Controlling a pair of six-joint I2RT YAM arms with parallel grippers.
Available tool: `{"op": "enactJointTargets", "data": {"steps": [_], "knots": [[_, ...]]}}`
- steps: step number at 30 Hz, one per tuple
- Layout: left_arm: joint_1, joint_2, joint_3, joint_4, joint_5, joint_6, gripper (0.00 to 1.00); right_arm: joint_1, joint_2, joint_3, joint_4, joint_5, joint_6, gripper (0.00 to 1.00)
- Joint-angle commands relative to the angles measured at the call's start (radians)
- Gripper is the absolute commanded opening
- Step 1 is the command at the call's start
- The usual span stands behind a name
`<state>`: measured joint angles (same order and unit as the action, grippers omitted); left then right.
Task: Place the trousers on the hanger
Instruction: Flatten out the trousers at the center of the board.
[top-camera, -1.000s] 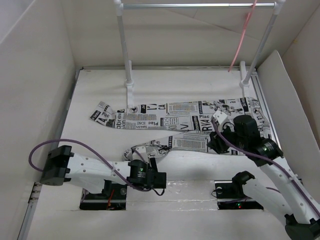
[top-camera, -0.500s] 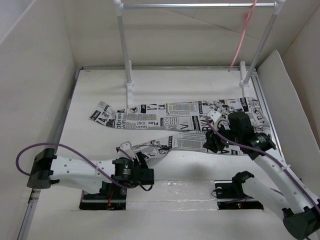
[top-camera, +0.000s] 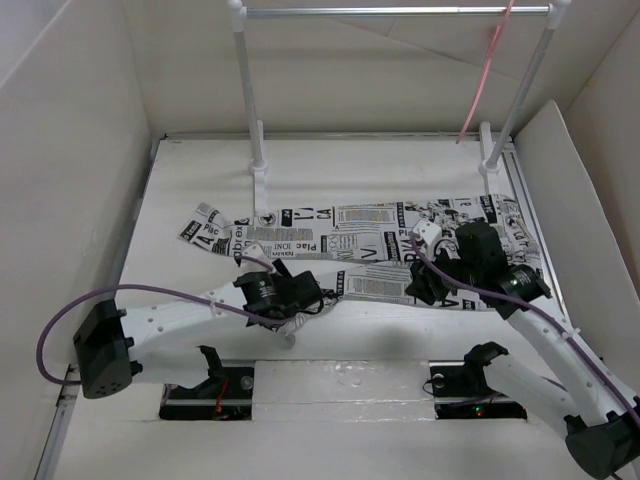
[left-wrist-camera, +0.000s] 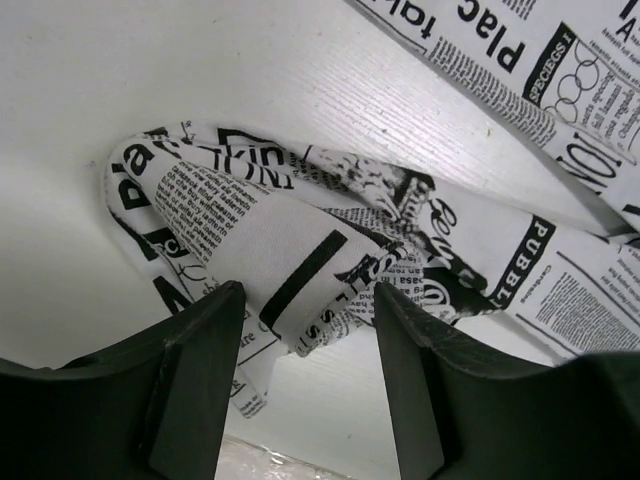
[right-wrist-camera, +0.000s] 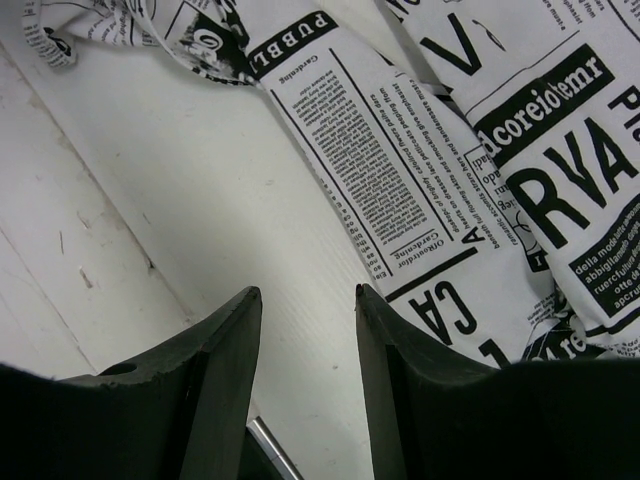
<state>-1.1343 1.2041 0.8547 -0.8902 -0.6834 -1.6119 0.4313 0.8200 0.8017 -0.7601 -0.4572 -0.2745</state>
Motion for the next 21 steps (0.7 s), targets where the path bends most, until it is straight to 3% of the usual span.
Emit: {"op": "enactJointTargets", "data": {"steps": [1, 5, 11, 13, 15, 17, 18, 21], "knots": [[0.005, -0.060, -0.061, 0.022, -0.015, 0.069, 0.50, -0.006, -0.030, 0.025, 0.011, -0.015, -0.017, 0.48], [0.060, -0.077, -0.134, 0.091, 0.037, 0.154, 0.47, -0.015, -0.012, 0.021, 0.034, -0.014, -0.014, 0.48], [0.221, -0.064, -0.118, 0.206, 0.042, 0.372, 0.04, -0.016, 0.031, 0.037, 0.041, -0.017, -0.026, 0.48], [0.289, -0.055, -0.045, 0.226, 0.030, 0.458, 0.00, -0.016, 0.034, 0.028, 0.061, -0.017, -0.023, 0.48], [0.347, -0.035, 0.084, 0.226, 0.012, 0.646, 0.00, -0.025, 0.039, 0.017, 0.085, -0.021, -0.022, 0.48], [0.477, 0.003, 0.252, 0.229, 0.073, 0.815, 0.00, -0.025, 0.059, 0.013, 0.091, -0.028, -0.019, 0.49], [0.507, 0.018, 0.318, 0.194, 0.085, 0.943, 0.00, -0.025, 0.068, 0.010, 0.094, -0.025, -0.014, 0.49], [0.518, 0.075, 0.548, 0.036, 0.072, 1.073, 0.00, -0.025, 0.097, 0.005, 0.081, 0.005, -0.017, 0.50]]}}
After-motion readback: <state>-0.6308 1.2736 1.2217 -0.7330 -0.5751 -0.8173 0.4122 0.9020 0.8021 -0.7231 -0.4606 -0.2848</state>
